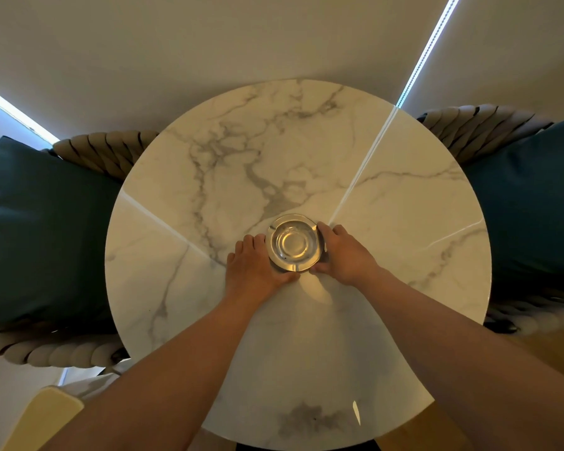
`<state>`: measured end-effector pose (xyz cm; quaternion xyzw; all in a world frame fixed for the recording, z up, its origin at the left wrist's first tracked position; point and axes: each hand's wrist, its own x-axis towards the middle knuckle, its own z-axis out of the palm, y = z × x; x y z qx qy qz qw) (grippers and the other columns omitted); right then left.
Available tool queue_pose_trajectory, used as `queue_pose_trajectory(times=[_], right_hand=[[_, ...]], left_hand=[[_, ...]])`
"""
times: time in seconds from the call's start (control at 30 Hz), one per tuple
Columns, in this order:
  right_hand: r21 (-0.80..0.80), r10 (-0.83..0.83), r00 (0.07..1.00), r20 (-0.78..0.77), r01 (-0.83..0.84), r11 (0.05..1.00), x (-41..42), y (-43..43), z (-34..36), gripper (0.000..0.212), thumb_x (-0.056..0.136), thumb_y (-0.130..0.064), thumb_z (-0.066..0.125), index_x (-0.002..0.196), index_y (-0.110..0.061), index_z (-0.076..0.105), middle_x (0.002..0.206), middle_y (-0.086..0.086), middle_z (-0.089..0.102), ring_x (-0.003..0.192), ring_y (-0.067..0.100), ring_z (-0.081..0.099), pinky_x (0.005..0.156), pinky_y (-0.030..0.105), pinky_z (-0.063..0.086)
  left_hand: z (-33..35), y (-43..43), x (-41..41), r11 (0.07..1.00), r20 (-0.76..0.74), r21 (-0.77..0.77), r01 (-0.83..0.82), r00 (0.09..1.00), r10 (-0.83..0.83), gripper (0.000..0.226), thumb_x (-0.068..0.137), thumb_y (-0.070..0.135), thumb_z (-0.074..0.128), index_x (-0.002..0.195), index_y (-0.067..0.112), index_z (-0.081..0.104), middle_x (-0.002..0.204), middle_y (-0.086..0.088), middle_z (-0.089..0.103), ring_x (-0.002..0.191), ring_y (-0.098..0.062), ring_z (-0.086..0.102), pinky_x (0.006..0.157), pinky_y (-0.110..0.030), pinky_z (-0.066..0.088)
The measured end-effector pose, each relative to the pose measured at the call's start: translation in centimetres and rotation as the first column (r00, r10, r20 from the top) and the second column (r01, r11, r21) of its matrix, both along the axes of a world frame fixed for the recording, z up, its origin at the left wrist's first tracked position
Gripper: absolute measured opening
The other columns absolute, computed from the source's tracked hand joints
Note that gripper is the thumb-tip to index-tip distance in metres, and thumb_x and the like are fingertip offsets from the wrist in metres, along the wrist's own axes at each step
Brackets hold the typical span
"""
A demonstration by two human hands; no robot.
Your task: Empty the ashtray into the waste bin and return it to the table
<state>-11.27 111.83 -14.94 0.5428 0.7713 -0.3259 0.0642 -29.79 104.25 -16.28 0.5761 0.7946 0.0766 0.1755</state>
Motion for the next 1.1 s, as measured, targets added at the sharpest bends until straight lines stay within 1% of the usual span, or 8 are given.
queue_pose_trajectory(times=[0.17, 0.37, 0.8, 0.93, 1.1], right_hand=[[0.010, -0.016, 1.000, 0.004, 0.016, 1.000, 0.3, -0.1, 0.0, 0.094, 0.074, -0.039, 0.081, 0.150, -0.023, 0.028, 0.129, 0.011, 0.047, 0.112, 0.033, 0.057, 0.090, 0.047, 0.053], [0.011, -0.023, 1.000, -0.006, 0.023, 1.000, 0.2, -0.2, 0.0, 0.092, 0.077, -0.038, 0.080, 0.151, -0.022, 0.028, 0.128, 0.013, 0.048, 0.112, 0.034, 0.058, 0.092, 0.048, 0.053], [0.018, -0.030, 1.000, 0.004, 0.030, 0.999, 0.1, 0.0, 0.1, 0.092, 0.081, -0.039, 0.078, 0.152, -0.019, 0.024, 0.130, 0.013, 0.048, 0.112, 0.035, 0.058, 0.091, 0.048, 0.053], [0.021, -0.024, 1.000, -0.002, 0.024, 1.000, 0.0, 0.1, 0.1, 0.084, 0.082, -0.037, 0.077, 0.148, -0.018, 0.029, 0.128, 0.013, 0.048, 0.109, 0.034, 0.059, 0.090, 0.049, 0.053], [0.022, -0.013, 1.000, 0.000, 0.013, 1.000, -0.2, 0.4, 0.1, 0.082, 0.084, -0.034, 0.074, 0.149, -0.017, 0.028, 0.126, 0.013, 0.047, 0.106, 0.034, 0.060, 0.088, 0.049, 0.054]], left_hand=[[0.0, 0.5, 0.0, 1.000, -0.003, 0.007, 0.023, 1.000, -0.023, 0.090, 0.052, 0.077, 0.070, 0.114, 0.014, 0.052, 0.112, -0.005, 0.056, 0.107, -0.029, 0.054, 0.086, -0.041, 0.044], [0.2, 0.7, -0.2, 0.999, -0.029, -0.011, 0.037, 0.999, -0.037, 0.093, 0.053, 0.079, 0.069, 0.117, 0.014, 0.052, 0.114, -0.006, 0.056, 0.109, -0.029, 0.053, 0.086, -0.041, 0.043], [0.3, 1.1, -0.1, 0.999, 0.012, -0.030, 0.013, 1.000, -0.012, 0.089, 0.057, 0.074, 0.073, 0.119, 0.014, 0.050, 0.119, -0.005, 0.055, 0.115, -0.028, 0.051, 0.090, -0.042, 0.043], [0.3, 1.1, 0.0, 0.999, -0.002, -0.033, 0.002, 1.000, -0.002, 0.088, 0.056, 0.074, 0.073, 0.118, 0.015, 0.051, 0.119, -0.004, 0.054, 0.115, -0.028, 0.050, 0.090, -0.041, 0.042], [0.0, 1.1, -0.1, 0.999, -0.010, -0.036, -0.005, 1.000, 0.004, 0.088, 0.055, 0.074, 0.073, 0.119, 0.017, 0.050, 0.119, -0.003, 0.054, 0.114, -0.027, 0.050, 0.089, -0.040, 0.041]])
